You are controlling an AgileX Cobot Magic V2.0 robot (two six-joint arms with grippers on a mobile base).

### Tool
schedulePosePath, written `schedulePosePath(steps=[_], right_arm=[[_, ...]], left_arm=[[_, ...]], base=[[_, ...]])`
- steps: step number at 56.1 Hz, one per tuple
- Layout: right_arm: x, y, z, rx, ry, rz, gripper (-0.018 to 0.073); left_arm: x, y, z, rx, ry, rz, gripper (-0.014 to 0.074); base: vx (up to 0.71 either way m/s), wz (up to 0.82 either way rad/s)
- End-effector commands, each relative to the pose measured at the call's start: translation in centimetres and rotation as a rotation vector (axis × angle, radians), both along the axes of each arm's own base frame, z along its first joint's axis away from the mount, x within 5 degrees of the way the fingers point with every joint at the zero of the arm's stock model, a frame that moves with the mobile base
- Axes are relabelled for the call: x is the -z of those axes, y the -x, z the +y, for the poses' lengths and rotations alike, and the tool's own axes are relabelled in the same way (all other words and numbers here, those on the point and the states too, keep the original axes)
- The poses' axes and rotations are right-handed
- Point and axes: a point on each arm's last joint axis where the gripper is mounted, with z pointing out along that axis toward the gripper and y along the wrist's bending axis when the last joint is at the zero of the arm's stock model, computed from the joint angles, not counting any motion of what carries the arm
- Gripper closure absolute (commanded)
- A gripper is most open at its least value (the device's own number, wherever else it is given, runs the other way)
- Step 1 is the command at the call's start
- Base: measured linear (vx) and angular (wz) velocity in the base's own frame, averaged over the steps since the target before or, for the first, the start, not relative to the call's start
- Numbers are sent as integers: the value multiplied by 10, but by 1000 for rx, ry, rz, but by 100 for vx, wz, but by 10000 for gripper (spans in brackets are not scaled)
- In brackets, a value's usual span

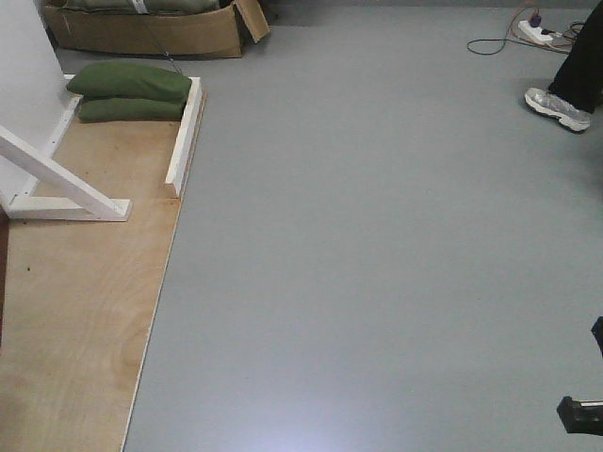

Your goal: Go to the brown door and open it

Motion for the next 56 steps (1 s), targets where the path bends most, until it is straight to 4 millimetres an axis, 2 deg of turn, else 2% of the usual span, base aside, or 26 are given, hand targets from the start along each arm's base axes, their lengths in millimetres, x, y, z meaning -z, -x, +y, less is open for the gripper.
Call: schedulePosePath(steps=[1, 8, 15, 19, 22, 32, 37, 47, 56], right_arm=[[-7, -1, 0, 2, 10, -93, 559], [-7, -1, 0, 2, 10, -93, 559], [-7, -1, 0, 2, 10, -93, 559], [-7, -1, 0, 2, 10, -93, 559], [-7, -1, 0, 2, 10, -93, 559], [-7, -1, 0, 2, 10, -93, 559], [-7, -1, 0, 2, 10, -93, 559], [-7, -1, 0, 2, 10, -93, 559], [-7, -1, 0, 2, 10, -93, 559]], left_arm=[[-27, 9, -12, 103, 33, -261, 600], [-38, 9, -15, 262, 264, -546, 600], [-54, 15, -21, 415, 278, -788, 600], [-62, 22, -22, 504, 347, -956, 600], [-63, 26, -16, 524, 408, -1065, 600], [-56, 40, 25, 462, 689, -1481, 600], [-50, 44, 41, 366, 689, -1553, 600], [-41, 54, 72, 171, 546, -1575, 600], [-26, 52, 104, 66, 509, -1607, 600]], base=[[0, 0], [0, 0], [0, 0], [0, 0], [0, 0], [0, 0], [0, 0], [0, 0], [0, 0]])
